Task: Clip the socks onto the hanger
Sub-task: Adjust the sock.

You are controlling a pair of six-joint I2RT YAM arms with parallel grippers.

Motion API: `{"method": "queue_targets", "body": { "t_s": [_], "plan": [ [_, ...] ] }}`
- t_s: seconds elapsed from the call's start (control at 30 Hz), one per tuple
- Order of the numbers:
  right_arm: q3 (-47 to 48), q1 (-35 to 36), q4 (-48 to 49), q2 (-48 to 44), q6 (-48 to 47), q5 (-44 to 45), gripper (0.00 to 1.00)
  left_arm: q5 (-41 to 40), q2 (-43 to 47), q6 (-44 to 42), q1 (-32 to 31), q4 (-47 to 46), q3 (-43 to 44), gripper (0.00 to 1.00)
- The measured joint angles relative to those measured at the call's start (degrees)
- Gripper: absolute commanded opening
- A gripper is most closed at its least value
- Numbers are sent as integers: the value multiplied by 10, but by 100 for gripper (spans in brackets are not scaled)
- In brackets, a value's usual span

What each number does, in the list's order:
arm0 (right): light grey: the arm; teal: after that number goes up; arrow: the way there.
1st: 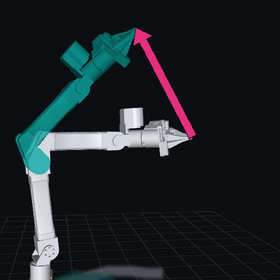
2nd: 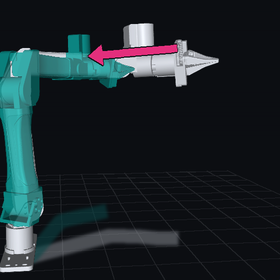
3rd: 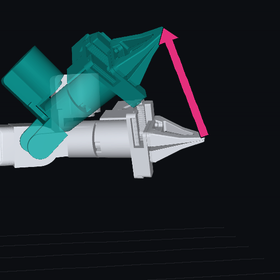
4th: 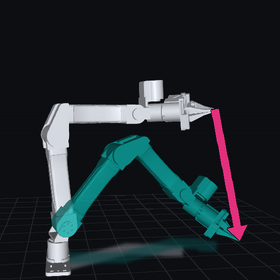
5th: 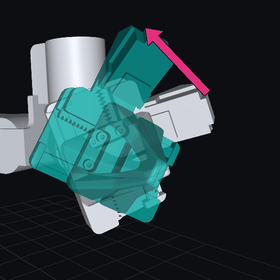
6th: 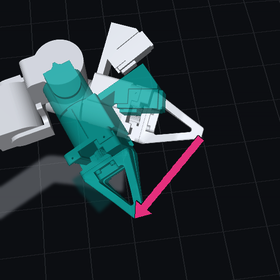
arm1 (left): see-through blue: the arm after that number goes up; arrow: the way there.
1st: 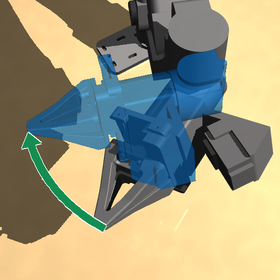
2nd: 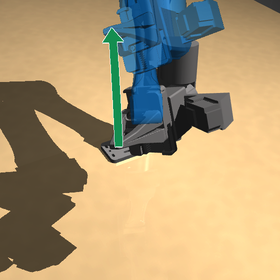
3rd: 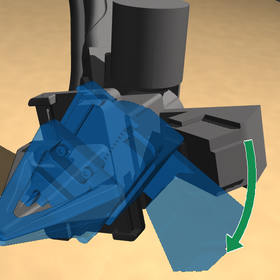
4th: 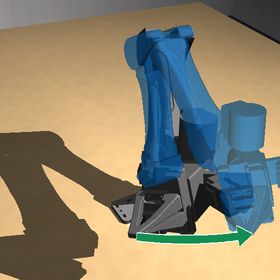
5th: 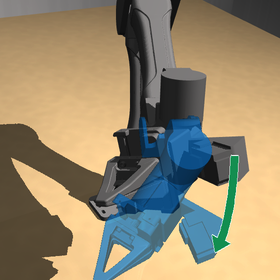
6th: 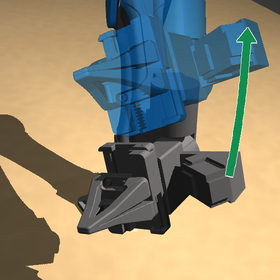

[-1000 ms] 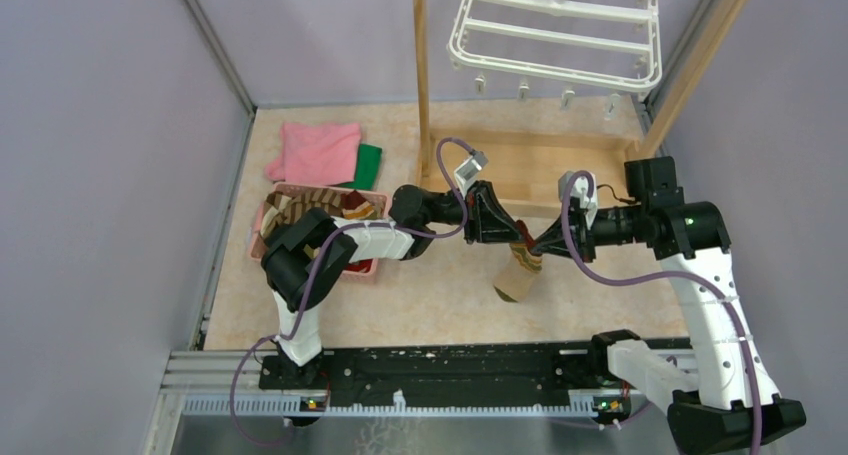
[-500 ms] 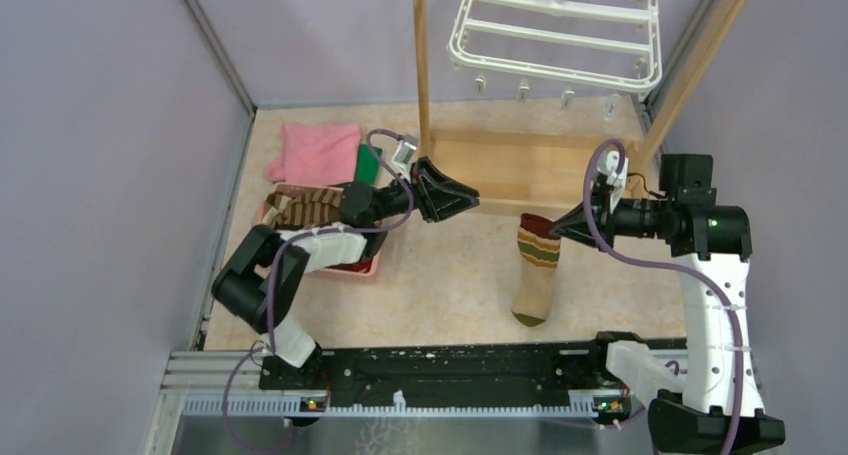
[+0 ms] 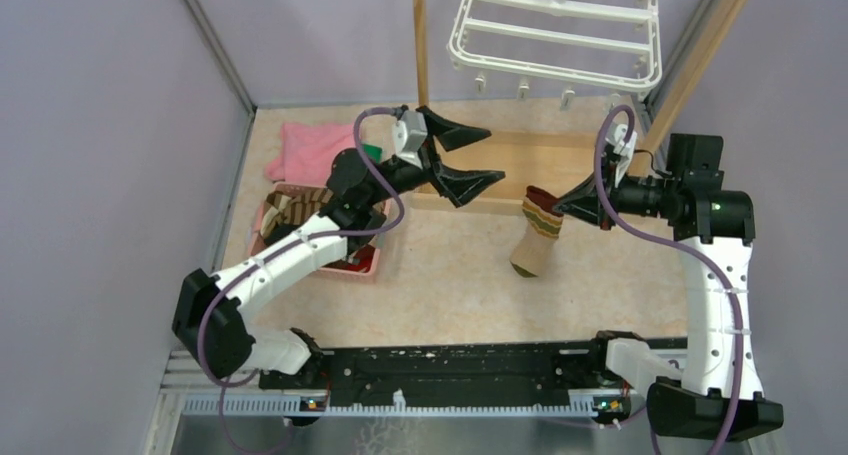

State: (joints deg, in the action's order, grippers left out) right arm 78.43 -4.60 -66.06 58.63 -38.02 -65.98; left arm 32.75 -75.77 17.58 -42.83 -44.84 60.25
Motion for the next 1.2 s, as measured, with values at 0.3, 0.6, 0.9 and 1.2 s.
{"method": "queue_targets", "body": {
  "t_s": [0.3, 0.6, 0.9, 1.2],
  "plan": [
    [0, -2, 25, 7, 5, 2, 0, 72, -109, -107, 16, 64, 109, 89],
    [-1, -2, 25, 12, -14, -12, 0, 70, -112, -111, 45, -6, 68, 89],
    [-12, -2, 20, 13, -31, -27, 0, 160, -105, 39, 172, -124, 41, 85],
    [-12, -2, 17, 15, -46, -32, 0, 217, -189, 123, 175, -195, 133, 81]
  ]
}}
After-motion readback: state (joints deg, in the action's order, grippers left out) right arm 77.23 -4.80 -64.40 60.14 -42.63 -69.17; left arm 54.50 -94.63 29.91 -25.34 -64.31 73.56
